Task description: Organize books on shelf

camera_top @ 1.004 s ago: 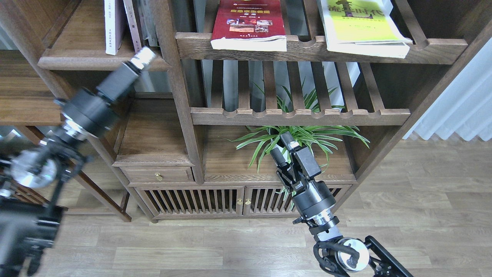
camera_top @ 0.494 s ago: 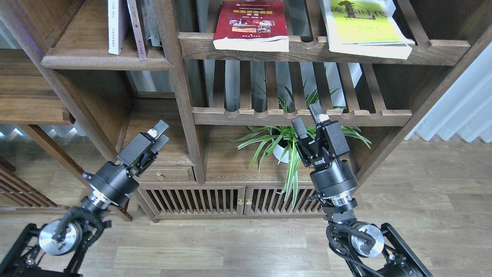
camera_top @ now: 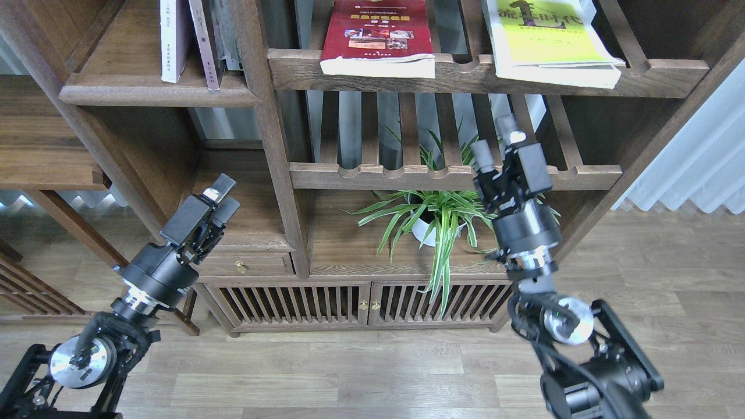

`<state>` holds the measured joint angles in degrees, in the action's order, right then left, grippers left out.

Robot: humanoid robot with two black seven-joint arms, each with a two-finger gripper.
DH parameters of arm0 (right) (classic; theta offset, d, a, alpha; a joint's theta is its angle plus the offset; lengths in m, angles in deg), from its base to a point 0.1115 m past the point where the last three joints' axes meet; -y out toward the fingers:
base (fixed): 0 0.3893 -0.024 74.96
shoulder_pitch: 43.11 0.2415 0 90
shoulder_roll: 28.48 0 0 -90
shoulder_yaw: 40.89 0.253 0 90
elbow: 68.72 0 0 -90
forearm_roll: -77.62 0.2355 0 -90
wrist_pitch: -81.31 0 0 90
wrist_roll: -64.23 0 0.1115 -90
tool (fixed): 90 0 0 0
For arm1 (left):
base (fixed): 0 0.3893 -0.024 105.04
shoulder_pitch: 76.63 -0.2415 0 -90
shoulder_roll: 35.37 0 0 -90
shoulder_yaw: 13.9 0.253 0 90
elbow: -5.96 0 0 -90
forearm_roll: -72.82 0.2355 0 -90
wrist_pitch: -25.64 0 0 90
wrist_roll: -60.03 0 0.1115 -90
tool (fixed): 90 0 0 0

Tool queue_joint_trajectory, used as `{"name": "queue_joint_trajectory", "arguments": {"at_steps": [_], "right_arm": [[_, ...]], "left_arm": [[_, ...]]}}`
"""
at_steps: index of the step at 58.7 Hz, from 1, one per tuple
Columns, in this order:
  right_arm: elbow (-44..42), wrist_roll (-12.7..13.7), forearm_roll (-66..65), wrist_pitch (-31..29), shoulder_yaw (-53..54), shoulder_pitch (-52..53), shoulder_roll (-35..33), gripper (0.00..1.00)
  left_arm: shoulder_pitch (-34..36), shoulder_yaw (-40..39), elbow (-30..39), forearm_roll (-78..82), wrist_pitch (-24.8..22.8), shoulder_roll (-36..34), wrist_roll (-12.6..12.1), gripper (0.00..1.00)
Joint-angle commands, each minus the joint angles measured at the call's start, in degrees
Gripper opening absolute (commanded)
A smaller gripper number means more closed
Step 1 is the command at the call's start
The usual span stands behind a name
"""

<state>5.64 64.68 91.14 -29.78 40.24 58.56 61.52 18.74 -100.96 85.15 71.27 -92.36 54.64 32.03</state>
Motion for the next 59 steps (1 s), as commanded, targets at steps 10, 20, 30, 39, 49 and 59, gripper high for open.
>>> {"name": "queue_joint_trajectory", "arguments": {"at_steps": [10, 20, 30, 39, 49, 59], "right_arm": [[-0.4, 0.2, 0.1, 2.1, 3.8, 0.9, 0.0, 0.98], [-0.4, 0.2, 0.0, 4.0, 5.9, 2.2, 0.0, 0.98], [-0.4, 0.2, 0.1, 5.0, 6.1, 2.9, -0.3, 0.98], [-0.4, 0.2, 0.1, 5.6, 6.5, 3.6, -1.3, 0.98], [-0.4, 0.2, 0.2, 7.7, 7.7, 5.6, -3.3, 0.98], [-0.4, 0.2, 0.2, 11.2, 8.0, 7.1, -4.3, 0.98]], "left_arm": [[-0.4, -0.2, 0.0, 0.0, 0.0, 0.0, 0.0, 1.00], [-0.4, -0.7, 0.0, 0.0, 0.0, 0.0, 0.0, 1.00], [-0.4, -1.0, 0.0, 0.0, 0.0, -0.2, 0.0, 1.00], [-0.4, -1.4, 0.0, 0.0, 0.0, -0.2, 0.0, 1.00], [-0.4, -1.4, 0.0, 0.0, 0.0, -0.5, 0.0, 1.00], [-0.4, -1.4, 0.0, 0.0, 0.0, -0.5, 0.0, 1.00]]}}
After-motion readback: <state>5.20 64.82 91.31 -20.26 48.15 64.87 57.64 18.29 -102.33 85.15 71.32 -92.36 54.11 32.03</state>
